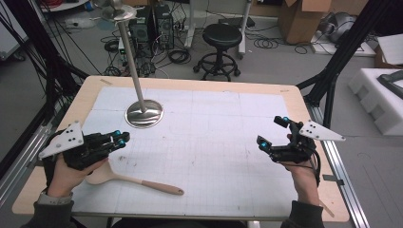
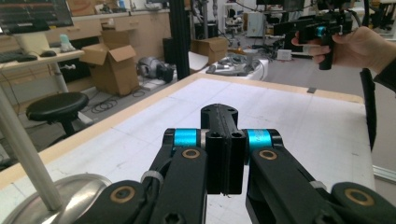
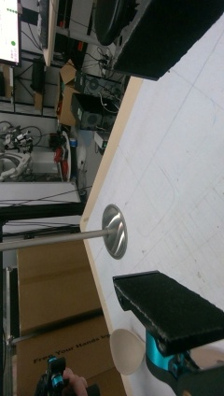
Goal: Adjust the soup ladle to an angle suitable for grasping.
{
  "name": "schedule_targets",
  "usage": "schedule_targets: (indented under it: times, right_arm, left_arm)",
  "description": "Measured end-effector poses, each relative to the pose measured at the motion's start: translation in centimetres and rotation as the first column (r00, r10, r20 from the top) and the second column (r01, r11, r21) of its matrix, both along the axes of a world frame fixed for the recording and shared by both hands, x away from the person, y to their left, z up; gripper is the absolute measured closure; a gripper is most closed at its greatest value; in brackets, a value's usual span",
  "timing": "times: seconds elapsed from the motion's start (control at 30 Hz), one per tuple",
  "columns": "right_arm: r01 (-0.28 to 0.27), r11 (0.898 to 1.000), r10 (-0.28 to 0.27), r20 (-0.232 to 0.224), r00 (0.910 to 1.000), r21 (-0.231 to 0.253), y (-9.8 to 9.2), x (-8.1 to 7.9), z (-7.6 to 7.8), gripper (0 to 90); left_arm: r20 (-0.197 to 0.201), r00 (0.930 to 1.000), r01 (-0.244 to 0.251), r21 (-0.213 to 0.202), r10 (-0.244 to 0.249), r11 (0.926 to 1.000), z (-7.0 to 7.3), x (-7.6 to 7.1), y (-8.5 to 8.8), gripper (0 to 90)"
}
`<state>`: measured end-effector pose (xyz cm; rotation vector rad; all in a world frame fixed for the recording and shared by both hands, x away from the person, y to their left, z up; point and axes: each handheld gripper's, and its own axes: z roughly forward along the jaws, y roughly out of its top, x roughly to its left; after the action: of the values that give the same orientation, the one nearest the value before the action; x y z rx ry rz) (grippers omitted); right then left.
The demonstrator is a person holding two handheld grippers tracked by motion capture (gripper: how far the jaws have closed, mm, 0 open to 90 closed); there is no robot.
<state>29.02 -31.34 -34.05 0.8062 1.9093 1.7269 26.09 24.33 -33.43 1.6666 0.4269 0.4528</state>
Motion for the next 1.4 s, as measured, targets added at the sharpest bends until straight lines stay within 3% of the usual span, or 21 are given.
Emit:
schedule_targets:
  times: [0.2,0.33,0.57,0.77,0.9,1.03,1.13,1.4]
  right_arm:
    - [-0.009,1.0,0.009,0.028,0.9996,0.005,0.0,0.1,0.0,0.4]
    - [-0.005,1.0,0.005,0.011,0.9999,0.006,0.0,0.3,-0.2,0.4]
    - [-0.011,1.0,0.011,0.008,0.9999,0.008,0.0,0.5,-0.2,0.4]
    - [-0.006,1.0,0.006,0.004,1.0,0.011,-0.1,0.5,-0.3,0.4]
    - [-0.006,1.0,0.006,0.005,1.0,0.013,-0.2,0.5,-0.2,0.4]
    - [-0.004,1.0,0.004,0.002,1.0,0.009,-0.2,0.5,-0.3,0.4]
    - [-0.004,1.0,0.004,0.002,1.0,0.006,-0.1,0.6,-0.3,0.4]
    - [-0.005,1.0,0.005,-0.002,1.0,-0.002,0.1,0.6,-0.3,0.4]
  left_arm:
    - [-0.041,0.9991,0.006,-0.019,-0.007,0.9998,-1.1,0.1,0.1,89.9]
    - [-0.077,0.9968,-0.023,-0.029,0.02,0.9993,-2.0,0.0,-0.1,89.8]
    - [-0.105,0.9943,-0.021,-0.015,0.02,0.9997,-3.9,-1.0,-0.7,89.9]
    - [-0.157,0.9865,-0.045,0.008,0.046,0.9989,-5.9,-2.2,-0.7,89.8]
    - [-0.172,0.9831,-0.056,0.039,0.062,0.9977,-7.5,-3.5,-0.9,89.9]
    - [-0.154,0.9854,-0.063,0.071,0.073,0.9955,-8.2,-4.3,-1.1,89.9]
    - [-0.14,0.9875,-0.066,0.048,0.072,0.9967,-8.2,-4.8,-1.2,89.9]
    - [-0.182,0.9829,-0.015,0.082,0.03,0.9965,-9.2,-4.8,-2.3,89.9]
